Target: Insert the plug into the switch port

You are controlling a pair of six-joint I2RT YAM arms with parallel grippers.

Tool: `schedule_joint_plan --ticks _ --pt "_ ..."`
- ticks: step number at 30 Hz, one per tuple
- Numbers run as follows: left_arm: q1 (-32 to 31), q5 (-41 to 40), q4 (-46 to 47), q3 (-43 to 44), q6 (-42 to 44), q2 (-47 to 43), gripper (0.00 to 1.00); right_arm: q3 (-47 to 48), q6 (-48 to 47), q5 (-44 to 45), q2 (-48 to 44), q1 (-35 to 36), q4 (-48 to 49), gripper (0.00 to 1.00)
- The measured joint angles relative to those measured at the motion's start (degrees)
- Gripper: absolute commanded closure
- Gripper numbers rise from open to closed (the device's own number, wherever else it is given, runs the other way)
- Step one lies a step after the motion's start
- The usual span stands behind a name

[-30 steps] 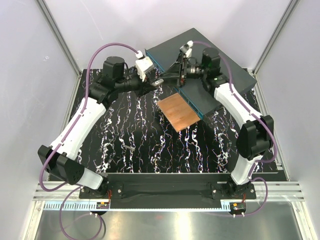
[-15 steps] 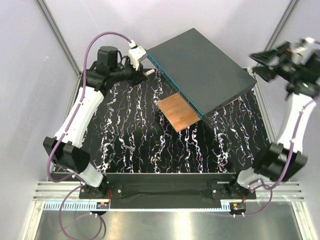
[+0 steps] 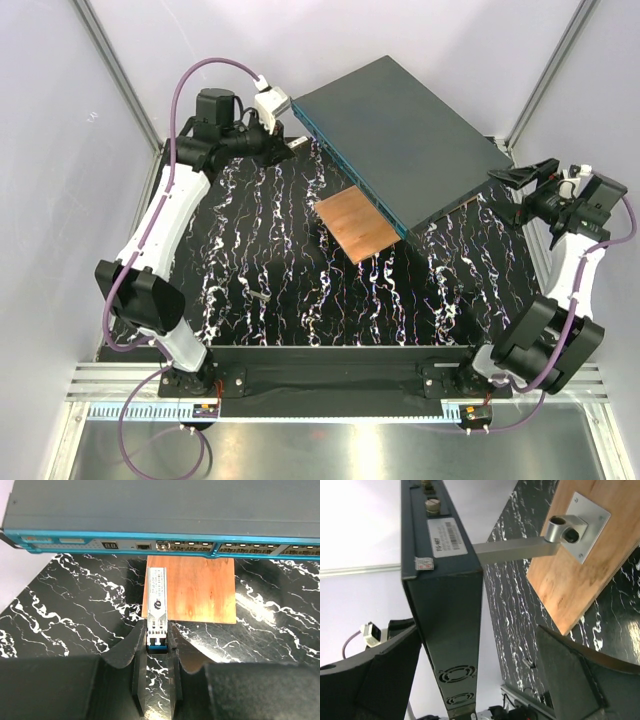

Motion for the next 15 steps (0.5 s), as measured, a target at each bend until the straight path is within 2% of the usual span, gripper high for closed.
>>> schedule_joint_plan --ticks 6,9,13,14,15 --pt "0.4 1.3 1.6 -1.2 -1.3 0.0 1.00 -2.8 4.3 -2.4 0.7 0.4 11.7 0.00" --pt "0.2 1.5 3.2 -2.6 -2.3 0.1 1.00 -4.1 7.1 -2.2 0.7 1.9 18.0 0.05" --pt "-0.5 1.4 5.0 -4.4 -3.1 0.5 1.00 -5.0 10.8 -1.2 1.4 5.3 25.5 0.24" --pt "-0.8 1.2 5.2 -4.6 -3.2 0.7 1.00 -5.0 11.5 -1.1 2.0 6.0 27.3 0.34" --pt "-1.1 1.1 5.5 -4.8 -3.3 0.9 1.00 -5.1 12.1 -0.8 2.5 6.6 28.1 0.38"
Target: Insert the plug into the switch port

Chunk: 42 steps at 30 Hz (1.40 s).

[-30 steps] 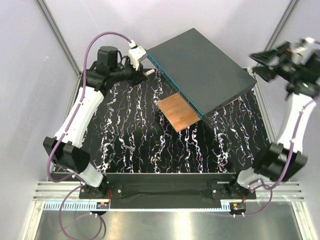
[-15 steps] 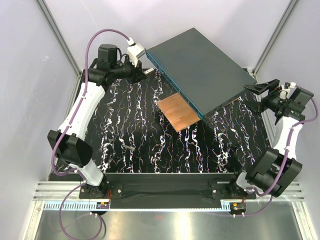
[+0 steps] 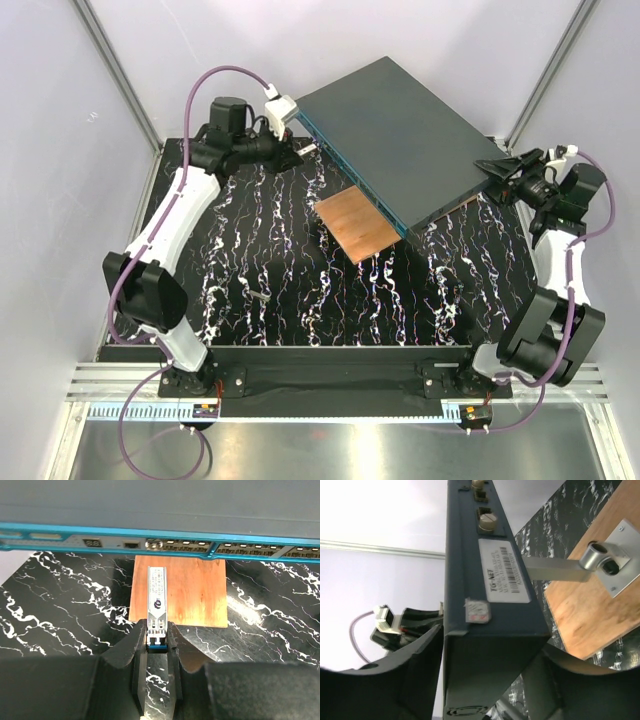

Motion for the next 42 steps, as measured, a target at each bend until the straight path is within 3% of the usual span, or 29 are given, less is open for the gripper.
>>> schedule_joint_plan --ticks 2,5,8,9,12,42 --pt "-0.7 -0.3 0.4 -0.1 0.0 0.4 1.00 -0.2 1.5 0.0 1.3 0.4 0.8 0.50" --pt "-2.2 -1.0 1.0 -0.4 -0.2 0.6 1.00 -0.3 4.7 -0.6 1.7 0.3 0.9 0.60" --pt "-3.3 -1.7 1.1 -0.4 -0.4 0.7 1.00 -0.3 5.3 -0.5 1.7 0.3 1.4 0.77" --pt "-3.7 -2.0 1.2 -0.4 -0.4 0.7 1.00 -0.3 5.3 -0.5 1.7 0.3 1.4 0.87" --pt "-4.3 -3.4 1.7 -0.4 -0.6 1.1 1.00 -0.3 5.5 -0.5 1.7 0.3 1.5 0.99" --pt "-5.3 -6.6 2.3 -0.3 -3.2 3.3 1.00 -0.3 5.7 -0.4 1.7 0.3 1.4 1.00"
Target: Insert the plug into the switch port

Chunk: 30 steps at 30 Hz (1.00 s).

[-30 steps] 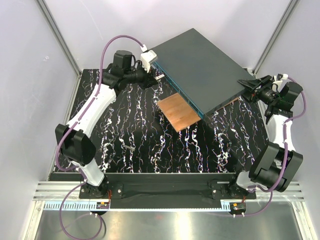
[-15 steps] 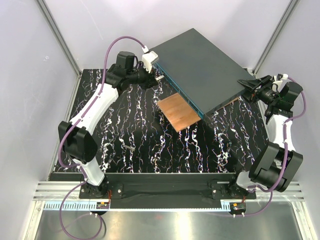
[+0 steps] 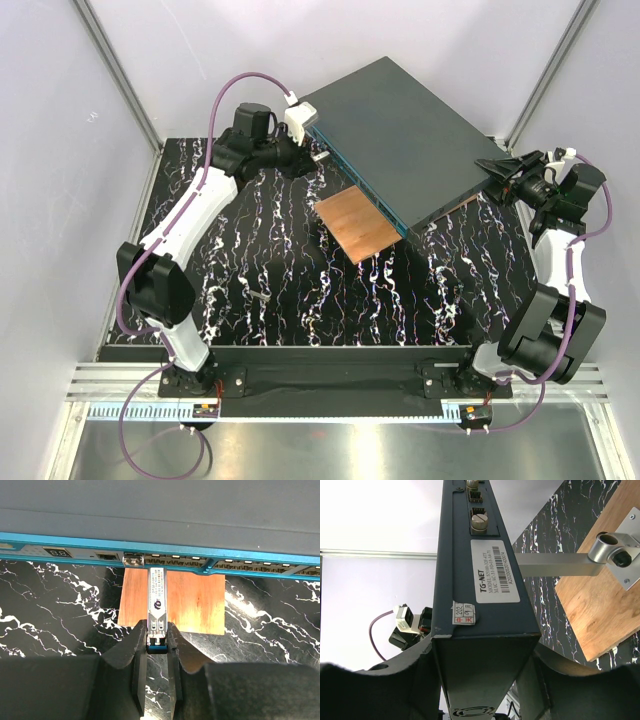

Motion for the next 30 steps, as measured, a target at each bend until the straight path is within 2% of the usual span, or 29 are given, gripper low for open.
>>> schedule_joint_plan --ticks 30 --pt "-0.2 0.3 1.3 1.7 -2.0 1.3 1.00 0.0 0.0 0.0 0.0 0.0 0.0 1.00"
